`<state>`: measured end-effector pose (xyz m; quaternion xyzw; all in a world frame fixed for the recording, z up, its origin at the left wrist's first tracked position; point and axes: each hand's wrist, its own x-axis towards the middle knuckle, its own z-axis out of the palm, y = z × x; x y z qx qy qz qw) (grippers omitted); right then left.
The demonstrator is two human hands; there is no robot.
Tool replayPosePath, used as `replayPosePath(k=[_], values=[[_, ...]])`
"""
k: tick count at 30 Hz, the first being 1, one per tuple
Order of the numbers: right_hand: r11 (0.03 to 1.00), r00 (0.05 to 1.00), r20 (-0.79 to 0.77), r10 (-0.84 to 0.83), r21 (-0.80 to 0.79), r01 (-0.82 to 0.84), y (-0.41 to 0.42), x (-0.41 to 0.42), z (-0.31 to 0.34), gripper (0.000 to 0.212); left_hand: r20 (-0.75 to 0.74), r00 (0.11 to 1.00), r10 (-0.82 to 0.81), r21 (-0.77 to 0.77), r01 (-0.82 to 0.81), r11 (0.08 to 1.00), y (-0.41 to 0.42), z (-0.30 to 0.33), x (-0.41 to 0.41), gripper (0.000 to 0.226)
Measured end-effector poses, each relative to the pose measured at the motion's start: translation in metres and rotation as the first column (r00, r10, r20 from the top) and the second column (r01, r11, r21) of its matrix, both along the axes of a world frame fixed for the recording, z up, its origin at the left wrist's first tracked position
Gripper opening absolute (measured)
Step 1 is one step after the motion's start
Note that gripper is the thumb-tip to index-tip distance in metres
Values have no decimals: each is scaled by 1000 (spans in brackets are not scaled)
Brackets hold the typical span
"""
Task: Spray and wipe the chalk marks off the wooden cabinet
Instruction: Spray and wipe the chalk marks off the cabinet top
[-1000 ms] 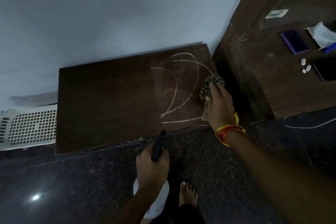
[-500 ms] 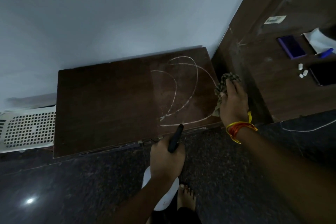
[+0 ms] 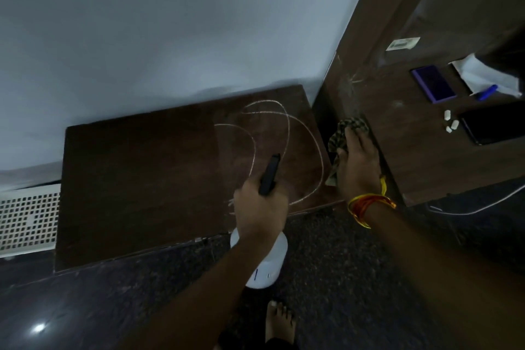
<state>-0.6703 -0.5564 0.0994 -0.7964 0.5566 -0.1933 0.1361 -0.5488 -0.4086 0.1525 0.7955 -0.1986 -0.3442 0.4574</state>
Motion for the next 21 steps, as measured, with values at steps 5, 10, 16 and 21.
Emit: replayPosePath(k=[5, 10, 16, 21], values=[[999, 999, 24, 33, 21, -33, -10, 12, 1, 47, 13, 998, 69, 10, -69, 998, -17, 7, 17, 26], [988, 989, -1, 147, 54, -147, 13, 35, -17, 48, 25, 987, 161, 26, -161, 987, 9, 2, 25, 21], [896, 900, -16, 436, 96, -433, 98, 73, -53, 53, 88, 965, 245, 110, -254, 961, 63, -16, 36, 25], [838, 835, -94, 542, 129, -530, 147, 85, -78, 59, 90, 960, 265, 135, -275, 952, 87, -26, 50, 32]])
